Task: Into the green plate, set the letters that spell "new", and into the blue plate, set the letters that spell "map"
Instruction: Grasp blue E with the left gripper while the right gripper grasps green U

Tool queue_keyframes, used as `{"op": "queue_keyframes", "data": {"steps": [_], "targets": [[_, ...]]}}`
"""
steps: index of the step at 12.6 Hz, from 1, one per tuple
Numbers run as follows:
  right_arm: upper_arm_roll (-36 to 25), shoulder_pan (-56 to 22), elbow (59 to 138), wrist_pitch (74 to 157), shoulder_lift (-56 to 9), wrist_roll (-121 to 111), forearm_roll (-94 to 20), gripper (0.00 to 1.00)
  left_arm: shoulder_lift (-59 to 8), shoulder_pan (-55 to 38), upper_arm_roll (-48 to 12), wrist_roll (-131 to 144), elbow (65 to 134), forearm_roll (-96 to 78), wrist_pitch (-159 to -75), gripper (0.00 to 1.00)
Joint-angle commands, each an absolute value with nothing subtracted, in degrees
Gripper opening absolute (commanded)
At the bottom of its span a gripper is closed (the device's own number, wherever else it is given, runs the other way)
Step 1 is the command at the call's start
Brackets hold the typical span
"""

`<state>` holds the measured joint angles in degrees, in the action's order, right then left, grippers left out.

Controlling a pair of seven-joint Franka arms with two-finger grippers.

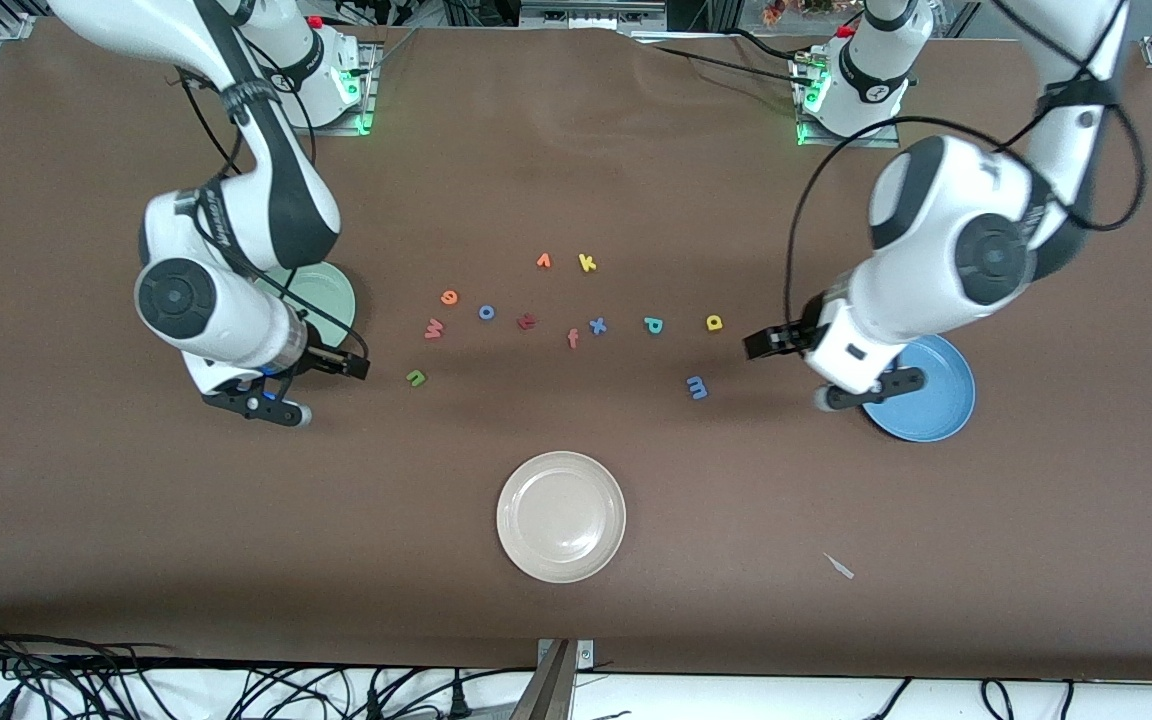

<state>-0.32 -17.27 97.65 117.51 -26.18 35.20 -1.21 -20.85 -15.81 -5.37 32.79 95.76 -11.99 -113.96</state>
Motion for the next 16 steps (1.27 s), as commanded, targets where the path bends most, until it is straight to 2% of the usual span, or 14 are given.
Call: {"op": "queue_keyframes", "data": {"steps": [1,3,5,8,11,12,13,16], "targets": [[-0.7,-21.69,97.29,127.83,-33.28,50.12,-0.88,1.0,-20.13,-20.46,-4.57,38.21,104.82,-9.96,-125.3,1.0],[-0.7,-23.38,97.64,135.5,-37.69,59.72,-0.7,0.99,-21.35,-23.01,-4.66,43.39,110.28,-7.3,-134.69,1.0],[-0.79,-24.34,99.39,136.49,-37.71,64.06,-0.7,0.95,-23.71,-25.13,-4.57,47.79,112.76,-7.29,-140.0,1.0],[-1.14,-24.34,105.1,136.41,-34.81,64.34,-0.79,0.89,-29.86,-27.06,-4.48,53.41,111.8,-4.58,-145.88,1.0],[-0.79,-24.35,107.31,137.46,-34.27,66.69,-1.05,0.87,-33.91,-27.16,-4.13,55.72,107.76,-0.09,-145.46,1.0],[-0.7,-24.87,107.92,138.42,-34.36,67.32,-1.05,0.82,-34.97,-27.16,-4.04,55.55,106.88,1.04,-145.37,1.0],[-0.7,-24.87,108.97,139.12,-34.1,67.32,-1.05,0.73,-35.94,-26.9,-4.04,55.55,105.57,2.97,-145.02,0.98],[-0.7,-24.87,109.16,140.36,-34.19,67.24,-1.05,0.4,-38.4,-26.89,-4.04,55.55,103.1,6.59,-142.47,0.9]]}}
